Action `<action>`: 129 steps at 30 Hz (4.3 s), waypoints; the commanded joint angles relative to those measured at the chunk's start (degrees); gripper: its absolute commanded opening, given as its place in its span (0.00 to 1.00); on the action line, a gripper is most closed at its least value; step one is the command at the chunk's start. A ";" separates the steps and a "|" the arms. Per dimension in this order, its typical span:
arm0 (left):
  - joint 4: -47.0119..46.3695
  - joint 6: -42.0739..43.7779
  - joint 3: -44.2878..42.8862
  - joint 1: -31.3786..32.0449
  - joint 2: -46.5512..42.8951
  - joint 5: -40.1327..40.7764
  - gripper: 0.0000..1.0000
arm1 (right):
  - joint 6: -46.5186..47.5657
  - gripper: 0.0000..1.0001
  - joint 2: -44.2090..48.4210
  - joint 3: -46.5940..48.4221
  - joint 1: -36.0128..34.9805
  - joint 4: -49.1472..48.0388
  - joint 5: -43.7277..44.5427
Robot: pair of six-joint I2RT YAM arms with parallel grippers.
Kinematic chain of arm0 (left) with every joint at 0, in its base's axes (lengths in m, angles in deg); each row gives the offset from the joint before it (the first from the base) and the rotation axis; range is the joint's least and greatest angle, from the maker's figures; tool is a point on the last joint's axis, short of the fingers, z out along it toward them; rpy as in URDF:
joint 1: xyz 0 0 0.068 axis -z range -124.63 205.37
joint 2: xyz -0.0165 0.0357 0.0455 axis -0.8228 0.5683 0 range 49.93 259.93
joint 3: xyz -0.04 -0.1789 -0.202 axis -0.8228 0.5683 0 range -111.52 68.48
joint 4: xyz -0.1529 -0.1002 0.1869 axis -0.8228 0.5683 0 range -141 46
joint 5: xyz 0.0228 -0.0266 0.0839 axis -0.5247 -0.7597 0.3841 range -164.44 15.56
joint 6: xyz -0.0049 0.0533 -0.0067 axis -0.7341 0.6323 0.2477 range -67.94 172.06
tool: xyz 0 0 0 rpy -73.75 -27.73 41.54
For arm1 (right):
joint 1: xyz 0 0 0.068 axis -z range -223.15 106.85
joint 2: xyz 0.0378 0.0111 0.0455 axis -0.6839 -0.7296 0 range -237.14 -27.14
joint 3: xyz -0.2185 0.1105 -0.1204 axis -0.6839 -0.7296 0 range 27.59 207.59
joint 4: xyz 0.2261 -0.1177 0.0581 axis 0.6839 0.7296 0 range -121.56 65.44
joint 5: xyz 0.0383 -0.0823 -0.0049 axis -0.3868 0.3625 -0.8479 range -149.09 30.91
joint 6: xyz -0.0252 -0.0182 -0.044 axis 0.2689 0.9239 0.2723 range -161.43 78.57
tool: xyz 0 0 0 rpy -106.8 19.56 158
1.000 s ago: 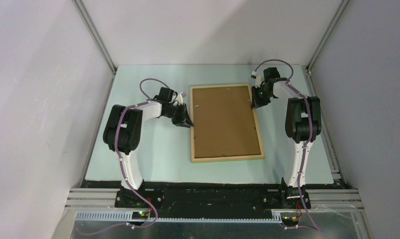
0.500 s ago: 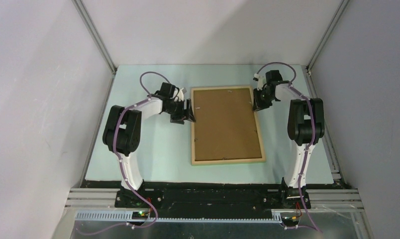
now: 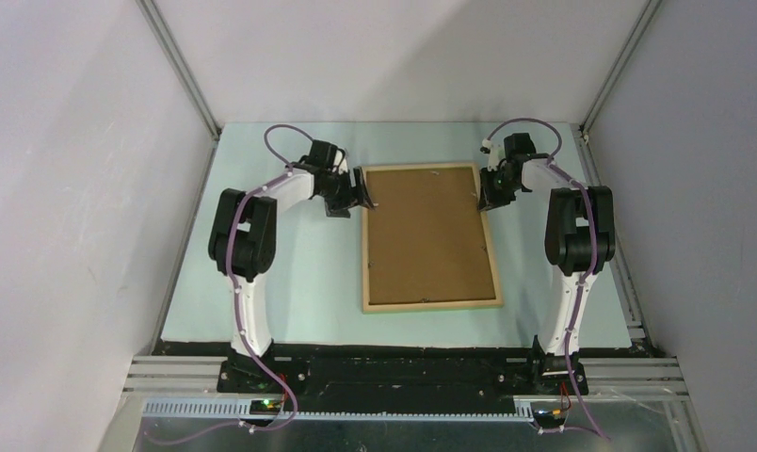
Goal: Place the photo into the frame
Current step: Install the photo frame at the center of the board.
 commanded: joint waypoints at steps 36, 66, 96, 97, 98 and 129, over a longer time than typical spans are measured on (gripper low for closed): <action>1.26 -0.19 -9.79 5.57 6.03 20.78 0.59 | 0.21 0.00 3.59 -2.81 0.96 1.65 -5.60; 0.66 10.36 -3.75 7.79 -0.87 19.75 0.75 | -0.21 0.00 3.18 -3.05 1.59 1.53 -6.91; 0.91 12.48 -9.29 9.22 4.88 24.42 0.64 | -0.21 0.00 2.61 -3.06 1.59 1.55 -7.93; 0.95 12.35 -9.63 9.22 5.22 24.48 0.64 | -0.18 0.00 2.58 -3.03 1.53 1.56 -7.93; 0.93 12.15 -9.91 9.24 5.38 24.47 0.63 | -0.16 0.00 2.57 -3.05 1.56 1.58 -7.93; 1.41 8.95 -9.08 8.23 5.86 20.31 0.25 | -0.24 0.00 2.31 -3.28 1.84 1.53 -8.19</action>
